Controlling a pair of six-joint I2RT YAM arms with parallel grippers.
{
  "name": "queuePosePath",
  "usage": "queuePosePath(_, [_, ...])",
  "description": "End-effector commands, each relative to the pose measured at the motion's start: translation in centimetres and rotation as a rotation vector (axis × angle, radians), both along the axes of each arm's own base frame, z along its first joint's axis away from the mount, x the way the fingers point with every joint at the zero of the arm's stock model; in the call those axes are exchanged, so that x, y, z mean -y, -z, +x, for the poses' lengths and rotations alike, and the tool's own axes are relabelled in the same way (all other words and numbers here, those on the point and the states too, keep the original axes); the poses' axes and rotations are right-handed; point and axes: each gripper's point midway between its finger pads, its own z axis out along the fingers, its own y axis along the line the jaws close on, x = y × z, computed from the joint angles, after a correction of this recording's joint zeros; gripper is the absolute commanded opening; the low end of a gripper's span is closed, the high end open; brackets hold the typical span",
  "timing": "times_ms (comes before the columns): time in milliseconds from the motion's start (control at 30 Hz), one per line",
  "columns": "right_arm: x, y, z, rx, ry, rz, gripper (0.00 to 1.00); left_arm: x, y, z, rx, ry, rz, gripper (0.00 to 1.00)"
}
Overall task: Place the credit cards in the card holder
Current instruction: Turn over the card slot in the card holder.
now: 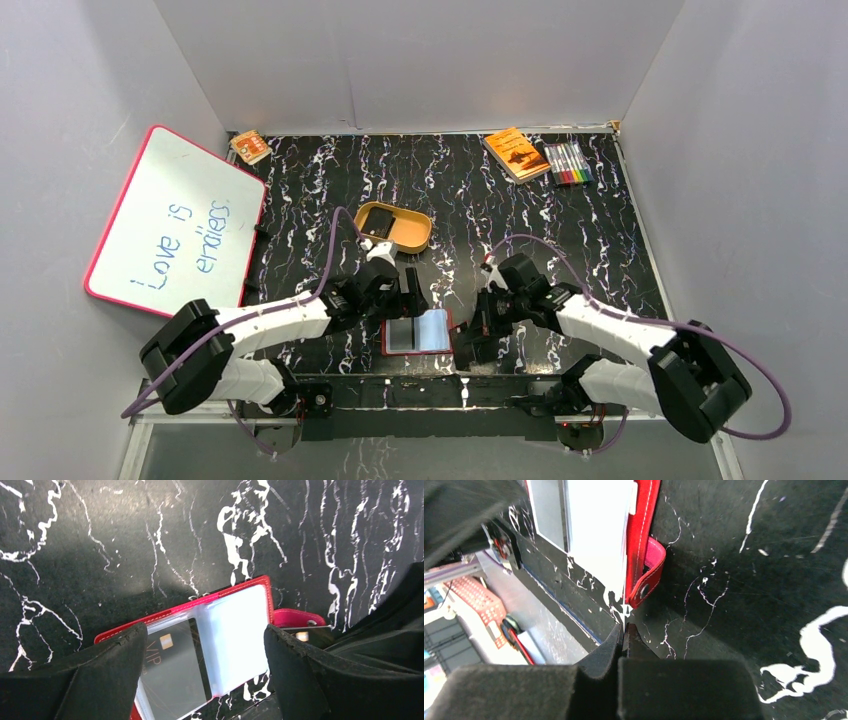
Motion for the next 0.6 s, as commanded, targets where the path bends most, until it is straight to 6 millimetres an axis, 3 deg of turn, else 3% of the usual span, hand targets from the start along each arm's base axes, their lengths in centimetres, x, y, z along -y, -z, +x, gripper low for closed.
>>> queuePosePath(0, [0.0,-2.8,2.6,0.147,0.075,0.01,0.0,-0.4,1.0,-0.6,-0.029,-0.008,-0.005,0.82])
queuePosePath(167, [-0.4,-3.4,2.6,0.153,0.054,0.033,0.0,-0.5,1.2,-0.6,-0.029,-0.011,-0.005,0.8])
queuePosePath(567, [-1.8,-2.2,1.5,0.058,-0.026,0.084,0.0,-0.6,1.1,-0.6,-0.027,-0.015,-0.005,0.77])
